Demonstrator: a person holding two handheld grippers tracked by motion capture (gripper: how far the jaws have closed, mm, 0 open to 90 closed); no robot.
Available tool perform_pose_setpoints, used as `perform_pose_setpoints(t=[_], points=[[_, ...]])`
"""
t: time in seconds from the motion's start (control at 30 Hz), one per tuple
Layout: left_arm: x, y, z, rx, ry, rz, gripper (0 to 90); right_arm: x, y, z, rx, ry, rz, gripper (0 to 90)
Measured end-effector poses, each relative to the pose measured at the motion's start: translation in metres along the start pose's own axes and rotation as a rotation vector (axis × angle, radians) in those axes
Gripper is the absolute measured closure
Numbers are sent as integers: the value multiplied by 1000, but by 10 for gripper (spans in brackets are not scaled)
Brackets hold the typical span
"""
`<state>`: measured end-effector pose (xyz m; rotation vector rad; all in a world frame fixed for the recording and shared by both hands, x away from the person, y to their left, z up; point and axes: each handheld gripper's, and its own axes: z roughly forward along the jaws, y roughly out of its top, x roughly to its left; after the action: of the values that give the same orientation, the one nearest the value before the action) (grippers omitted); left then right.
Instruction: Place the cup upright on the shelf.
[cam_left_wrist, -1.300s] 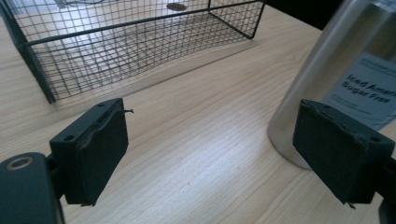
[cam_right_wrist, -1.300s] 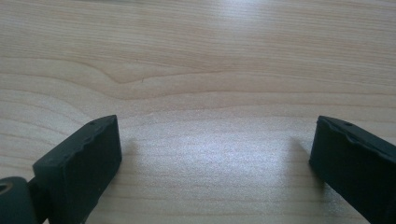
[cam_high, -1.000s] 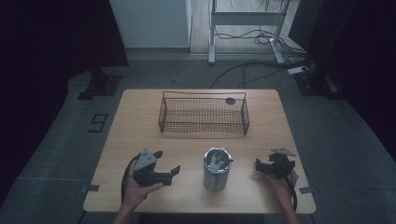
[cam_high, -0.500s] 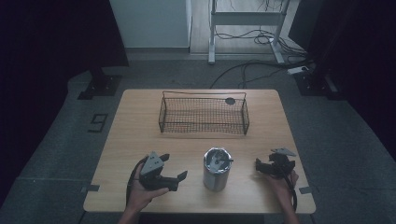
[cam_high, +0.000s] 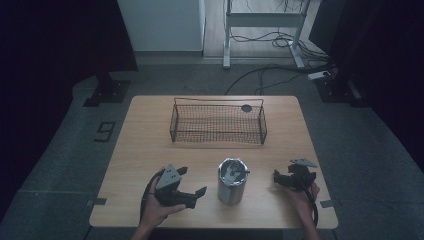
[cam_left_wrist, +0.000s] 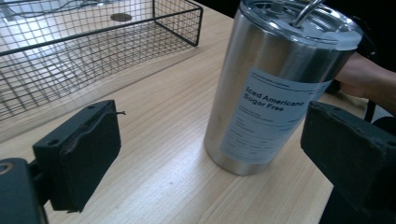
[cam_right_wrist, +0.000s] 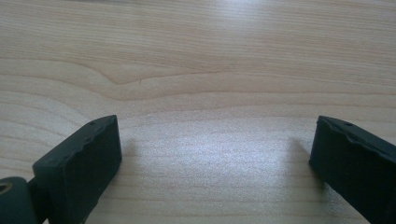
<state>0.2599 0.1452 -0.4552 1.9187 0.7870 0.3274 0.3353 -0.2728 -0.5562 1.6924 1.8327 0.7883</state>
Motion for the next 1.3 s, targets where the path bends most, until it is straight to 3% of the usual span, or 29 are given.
perform_pose_setpoints(t=[0.3,0.7,1.3], points=[[-10,1,9,9,-29,17,28,0,0,0,0,-1,1,18],[-24,4,23,14,-35,41,0,0,0,0,-1,-1,2,17],[-33,12,52,24,-46,54,0,-1,1,1,1,-1,-1,18]])
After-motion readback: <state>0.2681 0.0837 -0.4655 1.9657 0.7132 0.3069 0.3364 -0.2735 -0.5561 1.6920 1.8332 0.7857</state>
